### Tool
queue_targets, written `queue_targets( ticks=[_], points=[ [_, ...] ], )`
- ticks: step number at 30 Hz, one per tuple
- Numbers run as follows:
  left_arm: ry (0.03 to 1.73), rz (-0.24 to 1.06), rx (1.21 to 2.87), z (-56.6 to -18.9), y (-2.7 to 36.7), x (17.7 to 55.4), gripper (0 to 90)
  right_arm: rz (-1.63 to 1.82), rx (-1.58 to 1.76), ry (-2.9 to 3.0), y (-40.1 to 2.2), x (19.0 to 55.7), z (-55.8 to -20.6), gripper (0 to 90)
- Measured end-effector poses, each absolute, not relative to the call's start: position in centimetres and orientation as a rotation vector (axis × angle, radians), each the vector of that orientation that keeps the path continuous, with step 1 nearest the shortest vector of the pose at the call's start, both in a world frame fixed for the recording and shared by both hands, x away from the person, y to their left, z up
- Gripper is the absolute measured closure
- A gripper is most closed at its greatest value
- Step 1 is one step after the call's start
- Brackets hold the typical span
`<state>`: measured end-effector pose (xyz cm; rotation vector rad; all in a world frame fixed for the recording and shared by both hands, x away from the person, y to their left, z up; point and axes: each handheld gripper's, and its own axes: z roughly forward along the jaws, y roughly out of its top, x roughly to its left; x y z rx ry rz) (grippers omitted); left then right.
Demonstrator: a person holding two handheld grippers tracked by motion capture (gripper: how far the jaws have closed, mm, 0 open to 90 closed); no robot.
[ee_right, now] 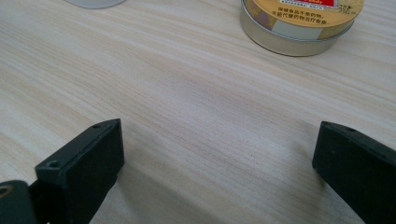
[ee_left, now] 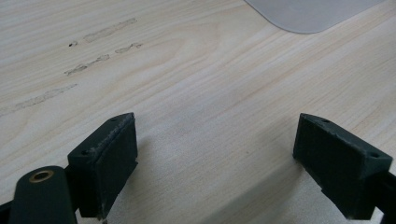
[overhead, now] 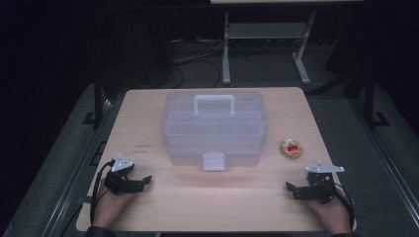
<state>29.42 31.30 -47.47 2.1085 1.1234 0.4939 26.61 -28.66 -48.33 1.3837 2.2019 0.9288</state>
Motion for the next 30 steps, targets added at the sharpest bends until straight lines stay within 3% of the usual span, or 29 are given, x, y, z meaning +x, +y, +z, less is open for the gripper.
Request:
queue_targets(
  ticks=[5,8,10,15,20,30],
  points=[
    [1.120,0.492,2.107,-47.5,31.3,29.4,13.0,0.927,1.387,2.200,-28.6,26.6,-48.3,2.3],
    [1.109,0.488,2.110,-47.4,31.3,29.4,14.5,0.947,1.376,2.226,-28.7,26.5,-47.9,14.6],
    [1.099,0.472,2.108,-47.1,31.2,29.6,16.8,0.962,1.388,2.237,-28.6,26.5,-47.6,14.7],
    [1.075,0.433,2.080,-46.1,31.1,29.8,28.0,0.992,1.383,2.235,-28.6,27.0,-46.9,20.2],
    [1.046,0.426,2.069,-44.8,31.0,30.5,47.9,1.058,1.342,2.240,-28.2,27.8,-45.6,37.9],
    [1.031,0.408,2.059,-43.4,30.6,32.3,70.1,1.137,1.240,2.241,-27.3,29.5,-44.0,61.3]
  ],
)
